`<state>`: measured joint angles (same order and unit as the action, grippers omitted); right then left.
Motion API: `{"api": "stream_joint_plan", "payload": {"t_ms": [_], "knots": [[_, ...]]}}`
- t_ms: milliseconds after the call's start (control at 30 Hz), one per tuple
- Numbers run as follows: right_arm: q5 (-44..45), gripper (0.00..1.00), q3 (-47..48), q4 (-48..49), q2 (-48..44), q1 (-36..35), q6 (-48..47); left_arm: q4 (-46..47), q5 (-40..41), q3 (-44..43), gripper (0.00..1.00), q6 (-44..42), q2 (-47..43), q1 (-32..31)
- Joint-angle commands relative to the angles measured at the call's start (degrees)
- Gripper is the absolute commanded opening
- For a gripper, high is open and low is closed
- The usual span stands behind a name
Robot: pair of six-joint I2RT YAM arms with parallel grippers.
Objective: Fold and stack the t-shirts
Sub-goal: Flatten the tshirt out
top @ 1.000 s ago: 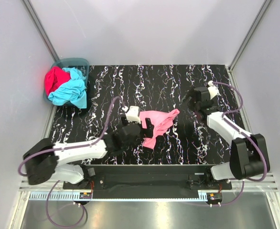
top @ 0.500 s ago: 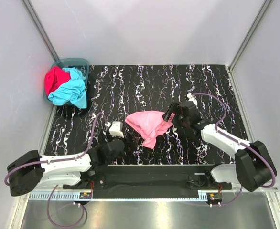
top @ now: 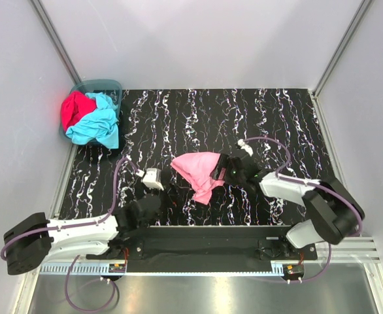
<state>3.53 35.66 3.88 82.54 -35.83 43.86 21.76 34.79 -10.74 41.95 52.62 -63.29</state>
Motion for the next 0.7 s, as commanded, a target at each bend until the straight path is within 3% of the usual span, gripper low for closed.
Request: {"api": "stream_joint_plan", "payload": {"t_ms": [0,300,667], "knots": [[1.2,0.89,4.1,3.9,3.4,-3.1,0.7,5.2,-0.9,1.3,0.95,0.8,0.6,-0.1],[5.0,0.88,10.4,-0.4,1.6,-5.0,-2.6,6.1,-1.5,2.9,0.95,1.9,0.6,-0.1],[6.3,0.88,9.0,-3.2,-2.7,-5.0,-4.0,8.5,-3.1,1.6,0.94,1.4,3.5,-0.1]]}}
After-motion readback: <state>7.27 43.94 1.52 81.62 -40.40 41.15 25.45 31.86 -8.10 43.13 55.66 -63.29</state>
